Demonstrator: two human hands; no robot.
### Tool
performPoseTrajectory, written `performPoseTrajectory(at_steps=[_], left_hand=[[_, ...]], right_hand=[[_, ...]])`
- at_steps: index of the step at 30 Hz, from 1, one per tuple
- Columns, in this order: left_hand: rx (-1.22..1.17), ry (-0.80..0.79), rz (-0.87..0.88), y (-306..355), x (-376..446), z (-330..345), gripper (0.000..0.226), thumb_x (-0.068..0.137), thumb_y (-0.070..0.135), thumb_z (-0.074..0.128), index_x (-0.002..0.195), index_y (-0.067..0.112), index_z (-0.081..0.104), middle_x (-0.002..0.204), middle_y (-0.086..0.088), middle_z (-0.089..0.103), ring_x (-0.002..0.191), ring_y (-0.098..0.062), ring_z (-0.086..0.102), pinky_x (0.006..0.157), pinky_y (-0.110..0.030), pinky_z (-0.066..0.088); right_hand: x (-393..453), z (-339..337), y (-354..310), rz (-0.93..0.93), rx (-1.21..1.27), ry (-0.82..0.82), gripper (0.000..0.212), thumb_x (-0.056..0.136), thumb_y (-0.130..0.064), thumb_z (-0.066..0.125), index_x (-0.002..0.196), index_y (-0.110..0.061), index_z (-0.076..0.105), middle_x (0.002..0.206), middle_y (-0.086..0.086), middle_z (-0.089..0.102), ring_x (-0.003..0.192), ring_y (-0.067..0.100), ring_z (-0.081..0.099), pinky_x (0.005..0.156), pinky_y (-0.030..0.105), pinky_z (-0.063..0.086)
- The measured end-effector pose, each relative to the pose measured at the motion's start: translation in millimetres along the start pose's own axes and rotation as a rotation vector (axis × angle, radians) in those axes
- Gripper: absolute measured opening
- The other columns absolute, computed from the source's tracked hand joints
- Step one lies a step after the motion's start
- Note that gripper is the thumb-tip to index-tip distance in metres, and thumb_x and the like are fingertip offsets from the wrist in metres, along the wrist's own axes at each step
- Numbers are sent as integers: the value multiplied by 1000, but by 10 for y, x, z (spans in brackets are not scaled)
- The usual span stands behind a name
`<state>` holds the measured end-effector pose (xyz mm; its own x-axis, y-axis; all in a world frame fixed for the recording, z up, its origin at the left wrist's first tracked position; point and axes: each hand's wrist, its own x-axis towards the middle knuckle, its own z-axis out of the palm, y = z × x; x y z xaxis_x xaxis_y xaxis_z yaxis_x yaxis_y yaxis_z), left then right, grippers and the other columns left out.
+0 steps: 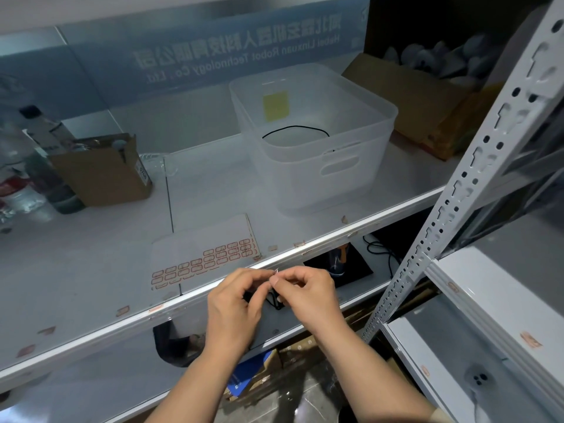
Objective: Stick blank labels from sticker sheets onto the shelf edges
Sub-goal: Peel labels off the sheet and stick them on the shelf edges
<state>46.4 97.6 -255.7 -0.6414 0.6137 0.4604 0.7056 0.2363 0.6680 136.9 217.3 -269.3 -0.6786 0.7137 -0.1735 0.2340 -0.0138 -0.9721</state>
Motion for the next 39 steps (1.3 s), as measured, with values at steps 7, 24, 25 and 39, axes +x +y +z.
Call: performPoseTrajectory(at_steps=[7, 24, 25, 39], left_hand=[[-208, 16, -254, 47, 3, 20, 25, 89, 7, 77, 92, 32, 78, 87, 11, 77, 82, -13, 73, 75, -35, 61], [-307, -81, -351, 37, 190, 178, 11, 91, 19, 76, 87, 29, 78, 82, 11, 77, 78, -6, 71, 70, -15, 54], [-294, -87, -344, 50, 194, 228, 11, 91, 20, 76, 86, 29, 78, 82, 12, 77, 78, -6, 71, 69, -14, 54], [-287, -43, -354, 90, 200, 428, 6, 86, 27, 80, 89, 32, 81, 83, 16, 78, 80, -3, 73, 67, -10, 55]], right_hand=[[-34, -48, 16, -58, -60, 76, 34, 71, -63, 72, 89, -35, 72, 82, -14, 75, 66, -1, 69, 64, 21, 58], [86, -251, 70, -80, 8, 49, 6, 88, -38, 77, 89, -32, 76, 74, -8, 75, 60, 8, 72, 68, 36, 64], [92, -304, 98, -74, 8, 59, 10, 87, -40, 77, 90, -31, 77, 76, -7, 76, 61, 8, 72, 68, 36, 64], [535, -833, 301, 139, -91, 545, 24, 89, -50, 67, 93, -29, 77, 79, -21, 67, 74, -7, 59, 56, 12, 36]])
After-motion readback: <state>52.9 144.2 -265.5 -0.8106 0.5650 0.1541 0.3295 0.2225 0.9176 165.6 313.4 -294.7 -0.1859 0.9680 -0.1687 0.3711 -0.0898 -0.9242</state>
